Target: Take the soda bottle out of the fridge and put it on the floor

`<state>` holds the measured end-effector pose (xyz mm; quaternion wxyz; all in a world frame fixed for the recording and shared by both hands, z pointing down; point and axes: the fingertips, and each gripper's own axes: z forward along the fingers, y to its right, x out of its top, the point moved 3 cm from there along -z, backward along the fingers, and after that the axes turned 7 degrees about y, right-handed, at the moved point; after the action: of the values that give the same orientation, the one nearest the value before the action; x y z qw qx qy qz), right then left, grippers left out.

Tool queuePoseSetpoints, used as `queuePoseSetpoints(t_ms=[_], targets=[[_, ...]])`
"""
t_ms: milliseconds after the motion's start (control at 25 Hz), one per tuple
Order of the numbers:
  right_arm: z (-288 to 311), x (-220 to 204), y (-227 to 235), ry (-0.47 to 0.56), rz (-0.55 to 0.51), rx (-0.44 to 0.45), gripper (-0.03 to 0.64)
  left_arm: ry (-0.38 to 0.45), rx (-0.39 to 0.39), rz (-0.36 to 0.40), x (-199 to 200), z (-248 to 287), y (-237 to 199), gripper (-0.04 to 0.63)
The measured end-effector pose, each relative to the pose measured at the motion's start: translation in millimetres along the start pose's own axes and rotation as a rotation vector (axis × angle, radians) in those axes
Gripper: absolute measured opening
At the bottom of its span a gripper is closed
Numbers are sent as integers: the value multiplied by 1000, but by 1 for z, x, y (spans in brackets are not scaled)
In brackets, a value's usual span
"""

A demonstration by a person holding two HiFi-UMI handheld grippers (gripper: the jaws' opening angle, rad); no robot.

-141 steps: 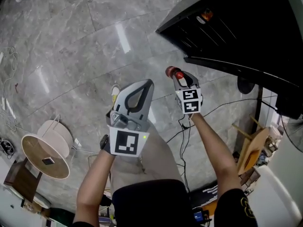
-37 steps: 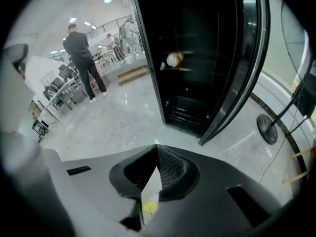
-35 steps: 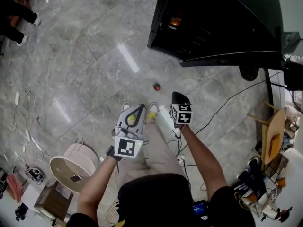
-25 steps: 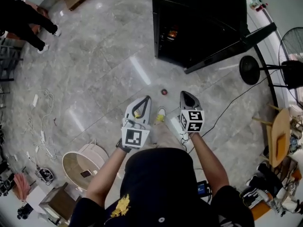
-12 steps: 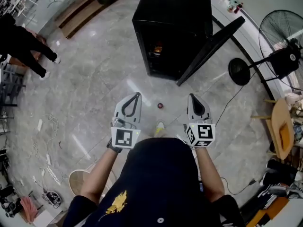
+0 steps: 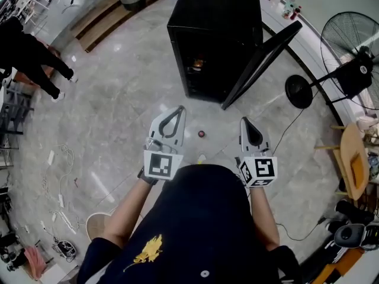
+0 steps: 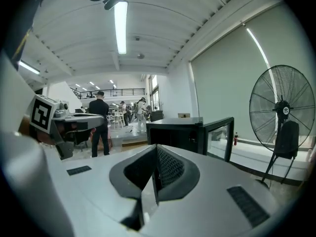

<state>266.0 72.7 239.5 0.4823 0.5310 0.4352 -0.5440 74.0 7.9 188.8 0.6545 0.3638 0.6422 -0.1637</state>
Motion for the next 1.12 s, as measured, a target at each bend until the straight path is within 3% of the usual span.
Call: queuePoseSetpoints(t_ms=[160, 360, 600, 880, 960, 1120], targets=[[3, 5, -17, 19, -44, 44, -5, -2, -20, 55, 6, -9, 0, 17], [6, 13, -30, 54, -63, 71, -5, 37, 74, -75, 9, -15, -9, 17], [8, 17, -35, 84, -64, 71, -5, 47, 100, -81, 14, -16, -8, 17], [12, 29, -24, 110, -56, 100, -5, 5, 80, -69, 14, -10, 3, 17], [17, 35, -19, 122, -63, 111, -5, -3, 73, -49, 15, -6, 4, 17], [16, 41, -8, 106, -89, 132, -5, -35, 18, 75, 19, -2, 15, 17]])
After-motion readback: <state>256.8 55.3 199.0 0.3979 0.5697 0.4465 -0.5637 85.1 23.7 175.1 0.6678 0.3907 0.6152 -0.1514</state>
